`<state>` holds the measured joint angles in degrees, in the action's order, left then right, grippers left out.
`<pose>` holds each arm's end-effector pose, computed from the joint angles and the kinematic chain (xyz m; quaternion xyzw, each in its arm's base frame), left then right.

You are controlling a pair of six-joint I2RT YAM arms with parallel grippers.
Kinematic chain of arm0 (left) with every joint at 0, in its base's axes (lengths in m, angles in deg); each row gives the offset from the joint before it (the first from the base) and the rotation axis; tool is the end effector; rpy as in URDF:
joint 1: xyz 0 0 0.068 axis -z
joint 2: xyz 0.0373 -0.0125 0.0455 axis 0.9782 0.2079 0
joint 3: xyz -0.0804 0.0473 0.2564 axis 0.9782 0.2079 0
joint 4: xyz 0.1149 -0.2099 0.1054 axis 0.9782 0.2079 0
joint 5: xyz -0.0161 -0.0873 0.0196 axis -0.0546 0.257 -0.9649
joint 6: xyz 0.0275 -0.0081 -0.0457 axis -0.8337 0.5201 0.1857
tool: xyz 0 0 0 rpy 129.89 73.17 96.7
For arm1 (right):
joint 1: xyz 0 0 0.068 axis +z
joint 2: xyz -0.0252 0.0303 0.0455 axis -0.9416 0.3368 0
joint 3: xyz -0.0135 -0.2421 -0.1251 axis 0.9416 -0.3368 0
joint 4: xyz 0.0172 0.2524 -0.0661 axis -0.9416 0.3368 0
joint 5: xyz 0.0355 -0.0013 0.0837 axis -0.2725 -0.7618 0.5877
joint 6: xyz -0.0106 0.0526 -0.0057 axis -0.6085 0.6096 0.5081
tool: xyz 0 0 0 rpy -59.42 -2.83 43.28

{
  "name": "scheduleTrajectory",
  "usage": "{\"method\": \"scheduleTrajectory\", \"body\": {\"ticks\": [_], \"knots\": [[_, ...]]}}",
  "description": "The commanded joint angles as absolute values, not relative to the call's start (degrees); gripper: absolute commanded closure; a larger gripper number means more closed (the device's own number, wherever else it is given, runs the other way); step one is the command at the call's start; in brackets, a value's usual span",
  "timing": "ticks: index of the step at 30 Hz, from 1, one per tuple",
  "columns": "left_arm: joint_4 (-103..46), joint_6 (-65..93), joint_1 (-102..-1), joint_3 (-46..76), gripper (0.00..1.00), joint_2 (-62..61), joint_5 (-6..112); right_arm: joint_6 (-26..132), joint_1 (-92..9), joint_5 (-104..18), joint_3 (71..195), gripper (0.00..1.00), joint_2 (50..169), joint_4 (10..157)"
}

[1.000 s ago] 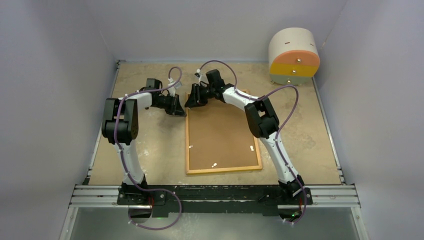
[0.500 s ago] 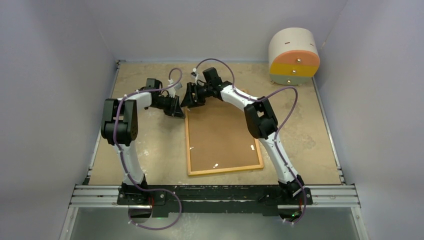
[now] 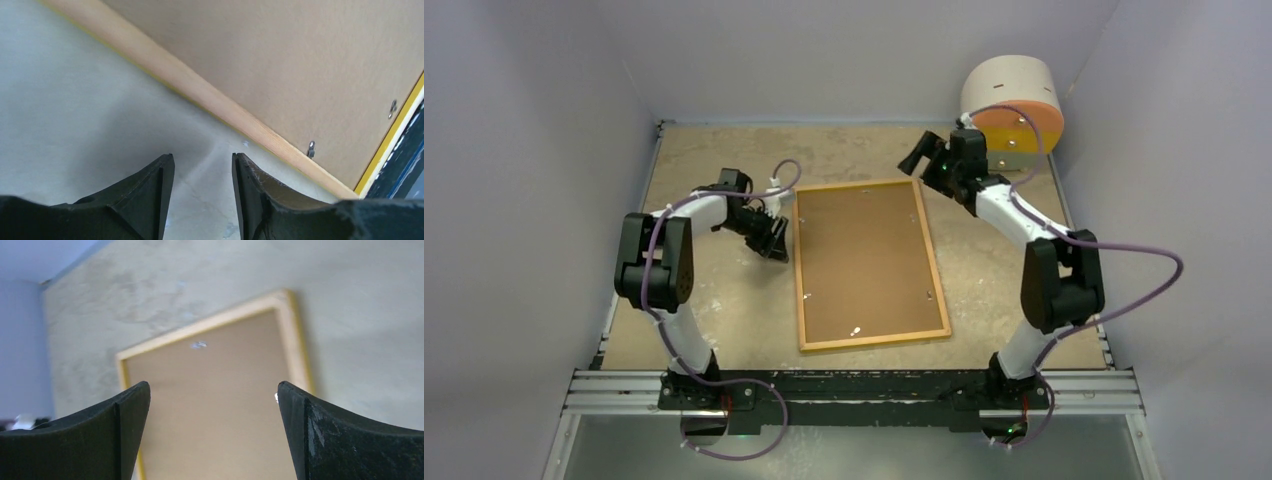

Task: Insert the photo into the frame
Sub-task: Install the photo frame at the center of the board, then adjust the photo frame at the center of the board.

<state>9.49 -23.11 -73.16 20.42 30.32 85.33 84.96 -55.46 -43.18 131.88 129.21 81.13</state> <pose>0.3439 -0.0523 0.1579 0.2840 0.8879 -0.3153 0.1775 0.4007 0.1114 0.2728 0.1363 0.8285 0.2949 0.4561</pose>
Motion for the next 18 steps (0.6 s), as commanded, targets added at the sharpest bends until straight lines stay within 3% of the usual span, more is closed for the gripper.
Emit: {"method": "scheduleTrajectory", "body": {"ticks": [1, 7, 18], "knots": [[10.96, -29.23, -69.18, 23.86, 0.51, 26.65, 81.03, 87.41, -56.18, -56.23, 120.02, 0.01, 123.19, 81.93], [8.56, -30.42, -65.51, 27.62, 0.52, 22.95, 75.46, 86.42, -57.82, -50.56, 115.1, 0.01, 124.56, 78.36], [5.66, -28.25, -60.81, 30.59, 0.54, 21.19, 75.28, 84.04, -53.18, -38.25, 129.46, 0.04, 139.71, 79.51]]}}
